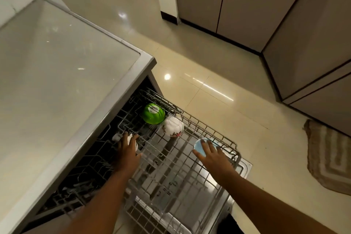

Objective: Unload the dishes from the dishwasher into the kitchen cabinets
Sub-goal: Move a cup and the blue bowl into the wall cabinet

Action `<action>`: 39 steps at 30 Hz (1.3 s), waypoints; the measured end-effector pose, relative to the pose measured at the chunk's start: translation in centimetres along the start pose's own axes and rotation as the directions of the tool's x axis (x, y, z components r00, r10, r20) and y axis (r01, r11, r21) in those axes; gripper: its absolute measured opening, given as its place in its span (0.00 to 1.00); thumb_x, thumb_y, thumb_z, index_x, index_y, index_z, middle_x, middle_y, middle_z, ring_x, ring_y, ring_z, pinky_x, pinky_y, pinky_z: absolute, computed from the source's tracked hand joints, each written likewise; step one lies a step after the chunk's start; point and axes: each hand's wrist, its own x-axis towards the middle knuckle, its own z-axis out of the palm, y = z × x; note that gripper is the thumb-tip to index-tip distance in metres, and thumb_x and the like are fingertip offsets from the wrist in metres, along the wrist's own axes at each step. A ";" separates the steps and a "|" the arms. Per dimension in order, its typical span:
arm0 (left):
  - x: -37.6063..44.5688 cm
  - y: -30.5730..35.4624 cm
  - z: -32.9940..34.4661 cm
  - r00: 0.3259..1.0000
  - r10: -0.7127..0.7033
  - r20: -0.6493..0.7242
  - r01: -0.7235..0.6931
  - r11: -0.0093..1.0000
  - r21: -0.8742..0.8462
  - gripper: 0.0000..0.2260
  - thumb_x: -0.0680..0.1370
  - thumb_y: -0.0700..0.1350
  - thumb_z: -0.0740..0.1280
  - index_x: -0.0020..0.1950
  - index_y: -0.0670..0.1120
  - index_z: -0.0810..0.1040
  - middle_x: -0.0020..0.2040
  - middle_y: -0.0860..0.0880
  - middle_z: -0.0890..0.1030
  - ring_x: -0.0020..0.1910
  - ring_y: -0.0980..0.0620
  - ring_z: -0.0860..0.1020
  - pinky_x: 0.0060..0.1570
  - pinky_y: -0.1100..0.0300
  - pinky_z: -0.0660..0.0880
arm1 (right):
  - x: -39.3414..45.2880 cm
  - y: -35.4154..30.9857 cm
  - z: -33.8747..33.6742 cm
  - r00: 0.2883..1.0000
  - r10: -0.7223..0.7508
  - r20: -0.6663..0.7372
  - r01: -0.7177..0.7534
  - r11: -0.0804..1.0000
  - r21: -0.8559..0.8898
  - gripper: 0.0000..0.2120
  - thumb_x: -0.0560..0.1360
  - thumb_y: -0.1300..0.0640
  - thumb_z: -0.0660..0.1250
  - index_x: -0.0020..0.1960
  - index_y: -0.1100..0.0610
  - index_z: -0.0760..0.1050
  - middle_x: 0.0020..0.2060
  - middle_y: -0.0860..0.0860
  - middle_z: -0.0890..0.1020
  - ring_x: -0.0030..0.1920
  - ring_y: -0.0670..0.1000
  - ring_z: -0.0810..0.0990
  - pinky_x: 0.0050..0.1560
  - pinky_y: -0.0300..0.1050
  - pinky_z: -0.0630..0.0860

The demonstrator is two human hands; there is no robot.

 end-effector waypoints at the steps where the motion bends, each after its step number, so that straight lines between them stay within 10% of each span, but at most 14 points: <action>1: 0.4 -0.3 0.3 1.000 0.020 -0.009 -0.020 1.000 0.020 0.30 0.74 0.37 0.73 0.74 0.49 0.68 0.79 0.45 0.54 0.77 0.42 0.53 0.70 0.44 0.66 | 0.6 0.3 0.3 1.000 -0.020 0.011 0.020 1.000 -0.018 0.48 0.75 0.62 0.71 0.79 0.47 0.39 0.77 0.63 0.36 0.78 0.67 0.42 0.75 0.67 0.55; 8: 0.9 -1.6 1.4 0.984 -0.083 -0.158 0.094 0.993 0.066 0.29 0.66 0.33 0.76 0.65 0.47 0.76 0.62 0.43 0.73 0.60 0.37 0.71 0.52 0.43 0.75 | 2.1 1.2 -0.4 0.998 -0.055 0.012 0.056 0.998 -0.033 0.49 0.75 0.62 0.71 0.80 0.48 0.39 0.78 0.65 0.43 0.78 0.67 0.46 0.74 0.64 0.56; 11: 1.3 -1.2 1.8 0.976 -0.084 -0.202 0.111 0.986 0.125 0.05 0.78 0.50 0.67 0.49 0.53 0.72 0.49 0.45 0.77 0.48 0.39 0.77 0.45 0.46 0.76 | 1.8 0.8 -0.3 0.998 -0.065 -0.021 0.064 0.997 -0.032 0.48 0.72 0.62 0.73 0.79 0.52 0.44 0.78 0.65 0.48 0.77 0.68 0.50 0.73 0.64 0.58; 13: 0.8 -1.3 2.0 0.976 -0.110 -0.191 0.125 0.990 0.070 0.07 0.79 0.56 0.64 0.51 0.54 0.72 0.51 0.44 0.77 0.47 0.42 0.77 0.46 0.46 0.76 | 1.5 0.8 -0.2 0.994 -0.086 -0.059 0.085 0.996 -0.030 0.46 0.71 0.61 0.75 0.78 0.53 0.49 0.77 0.65 0.51 0.77 0.69 0.50 0.73 0.64 0.58; 18: -2.7 -0.1 3.2 0.977 -0.044 -0.208 0.057 0.997 0.057 0.27 0.65 0.35 0.77 0.62 0.48 0.77 0.61 0.44 0.74 0.56 0.38 0.71 0.43 0.44 0.77 | -0.1 0.6 -0.9 0.988 -0.147 -0.044 0.147 0.989 -0.001 0.47 0.70 0.58 0.76 0.79 0.50 0.49 0.78 0.63 0.49 0.76 0.67 0.52 0.74 0.65 0.53; 39: -25.3 4.5 -1.5 0.963 -0.148 -0.226 0.136 0.988 -0.068 0.29 0.69 0.53 0.74 0.70 0.61 0.72 0.57 0.52 0.73 0.55 0.50 0.71 0.51 0.54 0.69 | -10.1 -8.5 -4.3 0.970 -0.094 -0.223 0.143 0.967 0.212 0.47 0.63 0.42 0.76 0.75 0.46 0.56 0.73 0.53 0.64 0.69 0.58 0.66 0.66 0.58 0.66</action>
